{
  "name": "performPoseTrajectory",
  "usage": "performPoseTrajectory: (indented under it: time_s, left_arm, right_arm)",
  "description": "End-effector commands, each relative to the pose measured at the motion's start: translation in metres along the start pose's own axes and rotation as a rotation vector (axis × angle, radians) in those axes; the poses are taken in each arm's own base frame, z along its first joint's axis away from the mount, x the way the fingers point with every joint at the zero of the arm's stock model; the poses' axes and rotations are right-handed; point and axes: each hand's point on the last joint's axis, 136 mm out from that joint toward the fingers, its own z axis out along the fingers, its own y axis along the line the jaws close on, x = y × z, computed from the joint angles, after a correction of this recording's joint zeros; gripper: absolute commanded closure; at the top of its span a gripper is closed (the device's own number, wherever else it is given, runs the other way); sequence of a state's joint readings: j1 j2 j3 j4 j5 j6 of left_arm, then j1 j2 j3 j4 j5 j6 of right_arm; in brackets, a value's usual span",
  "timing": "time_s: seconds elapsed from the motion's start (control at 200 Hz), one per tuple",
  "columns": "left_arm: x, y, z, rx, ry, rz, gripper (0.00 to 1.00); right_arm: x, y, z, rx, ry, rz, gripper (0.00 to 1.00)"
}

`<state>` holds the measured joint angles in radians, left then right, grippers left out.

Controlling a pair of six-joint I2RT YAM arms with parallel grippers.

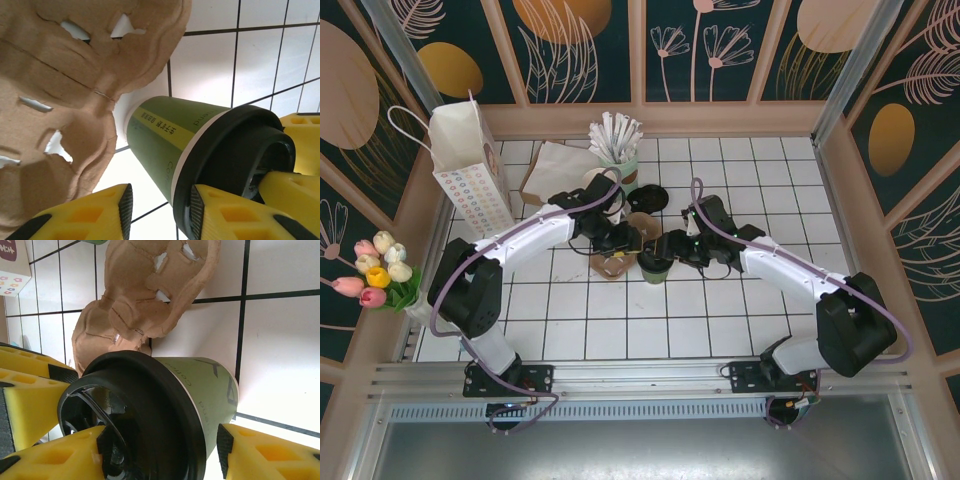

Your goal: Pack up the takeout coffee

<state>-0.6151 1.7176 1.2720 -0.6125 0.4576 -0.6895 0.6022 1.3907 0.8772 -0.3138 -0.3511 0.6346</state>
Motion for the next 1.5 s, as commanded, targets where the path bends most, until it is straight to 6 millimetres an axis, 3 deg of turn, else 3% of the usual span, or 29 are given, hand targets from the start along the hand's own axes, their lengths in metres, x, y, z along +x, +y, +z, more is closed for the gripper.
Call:
performPoseTrajectory:
  time_s: [0.0,0.15,0.35,0.44,0.656,0.861,1.071,1.236,1.316,1.496]
  left_arm:
    - [0.005,-0.002,0.011,0.039,0.036,-0.01,0.68]
    - [0.015,0.012,0.02,0.01,0.066,-0.024,0.82]
    - [0.042,0.056,0.043,-0.103,0.164,-0.053,0.88]
    - [0.034,0.045,0.038,-0.081,0.141,-0.04,0.88]
    - [0.0,0.004,0.004,-0.043,0.029,0.013,0.83]
    - [-0.01,-0.018,-0.02,-0.019,-0.011,0.043,0.8]
    - [-0.024,-0.007,-0.035,-0.13,-0.101,0.048,0.66]
    - [-0.036,0.038,-0.041,-0.349,-0.208,-0.027,0.41]
    - [-0.035,0.049,-0.037,-0.388,-0.208,-0.053,0.33]
    - [-0.029,0.055,-0.022,-0.366,-0.182,-0.084,0.17]
  right_arm:
    - [0.009,-0.012,0.007,0.057,0.035,0.007,0.43]
    - [0.013,-0.022,0.01,0.09,0.041,0.027,0.46]
    - [0.024,-0.038,0.015,0.134,0.064,0.047,0.48]
    - [0.017,-0.03,0.01,0.114,0.039,0.035,0.48]
    - [-0.002,-0.005,-0.005,0.06,-0.021,-0.004,0.47]
    - [-0.005,-0.002,-0.008,0.057,-0.027,-0.011,0.46]
    - [-0.007,0.002,-0.01,0.048,-0.034,-0.016,0.44]
    - [-0.012,0.008,-0.015,0.033,-0.056,-0.039,0.4]
    - [-0.014,0.011,-0.018,0.027,-0.07,-0.059,0.37]
    - [-0.017,0.02,-0.024,0.001,-0.112,-0.138,0.23]
